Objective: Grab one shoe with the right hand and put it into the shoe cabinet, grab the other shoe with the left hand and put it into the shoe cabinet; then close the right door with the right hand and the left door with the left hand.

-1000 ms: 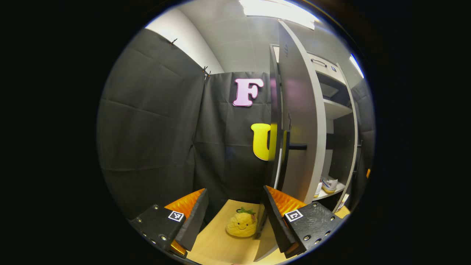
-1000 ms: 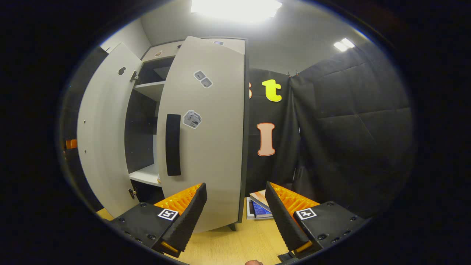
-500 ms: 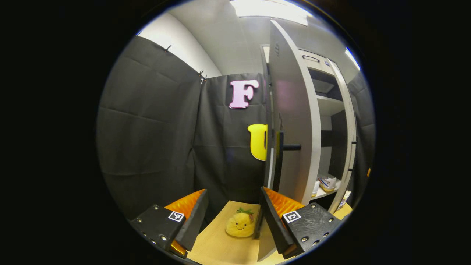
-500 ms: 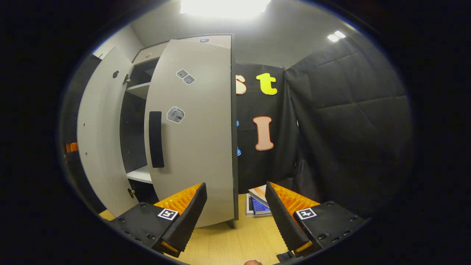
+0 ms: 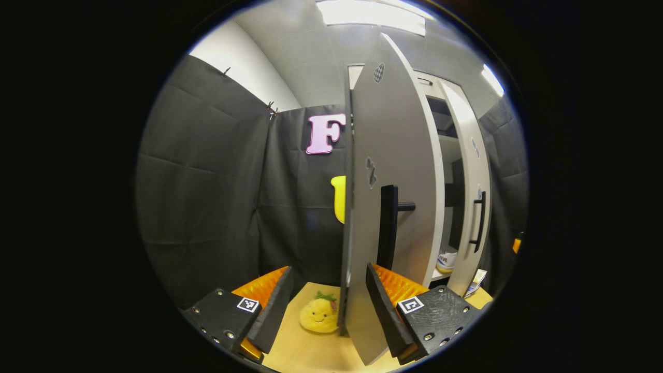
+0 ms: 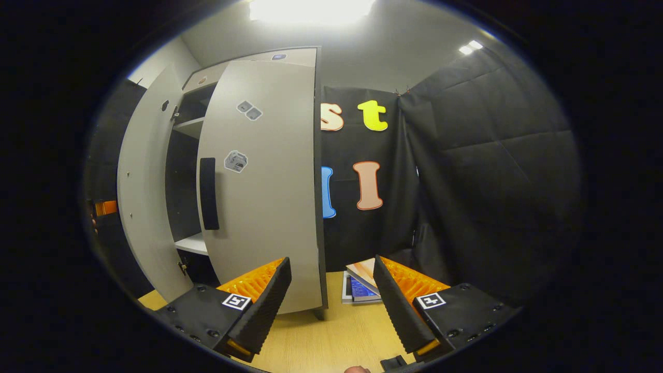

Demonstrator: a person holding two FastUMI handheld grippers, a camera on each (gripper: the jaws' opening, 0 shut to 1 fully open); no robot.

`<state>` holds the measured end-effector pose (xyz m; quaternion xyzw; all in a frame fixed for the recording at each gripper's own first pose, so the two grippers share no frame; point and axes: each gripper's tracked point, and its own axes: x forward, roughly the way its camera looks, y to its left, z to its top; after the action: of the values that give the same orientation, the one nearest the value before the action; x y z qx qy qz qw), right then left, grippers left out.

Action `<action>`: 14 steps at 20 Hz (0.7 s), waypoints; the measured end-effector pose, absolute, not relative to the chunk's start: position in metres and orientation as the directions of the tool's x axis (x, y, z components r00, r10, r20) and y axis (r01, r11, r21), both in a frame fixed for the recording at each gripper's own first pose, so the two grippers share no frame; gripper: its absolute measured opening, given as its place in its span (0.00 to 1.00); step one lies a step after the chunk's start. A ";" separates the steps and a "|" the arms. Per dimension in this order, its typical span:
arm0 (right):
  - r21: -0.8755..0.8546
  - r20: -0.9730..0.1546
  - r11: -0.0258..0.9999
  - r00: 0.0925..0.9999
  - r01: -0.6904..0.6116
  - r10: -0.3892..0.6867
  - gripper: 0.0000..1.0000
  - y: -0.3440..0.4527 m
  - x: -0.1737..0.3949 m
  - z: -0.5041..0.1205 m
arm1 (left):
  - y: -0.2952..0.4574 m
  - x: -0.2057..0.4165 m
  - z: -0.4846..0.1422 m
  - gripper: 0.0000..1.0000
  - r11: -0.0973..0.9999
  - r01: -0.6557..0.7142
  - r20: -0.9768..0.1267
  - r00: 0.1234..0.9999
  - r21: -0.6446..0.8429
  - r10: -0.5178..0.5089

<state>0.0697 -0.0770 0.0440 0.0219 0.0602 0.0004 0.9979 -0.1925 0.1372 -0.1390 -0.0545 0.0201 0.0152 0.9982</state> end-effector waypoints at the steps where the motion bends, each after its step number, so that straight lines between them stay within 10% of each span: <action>1: 0.043 -0.123 0.999 0.992 0.007 -0.002 1.00 -0.083 0.069 0.043 | 0.129 -0.191 -0.139 0.78 0.993 -0.022 -0.041 0.999 -0.112 0.018; 14: 0.039 -0.145 0.994 0.984 0.106 -0.100 1.00 -0.142 0.053 0.038 | 0.022 -0.148 -0.138 0.75 0.988 0.111 -0.027 0.993 -0.103 -0.115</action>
<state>0.0530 -0.1416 0.0383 0.0232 0.0716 -0.0517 0.9958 -0.1479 0.0222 -0.1378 -0.0507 0.0164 -0.0566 0.9970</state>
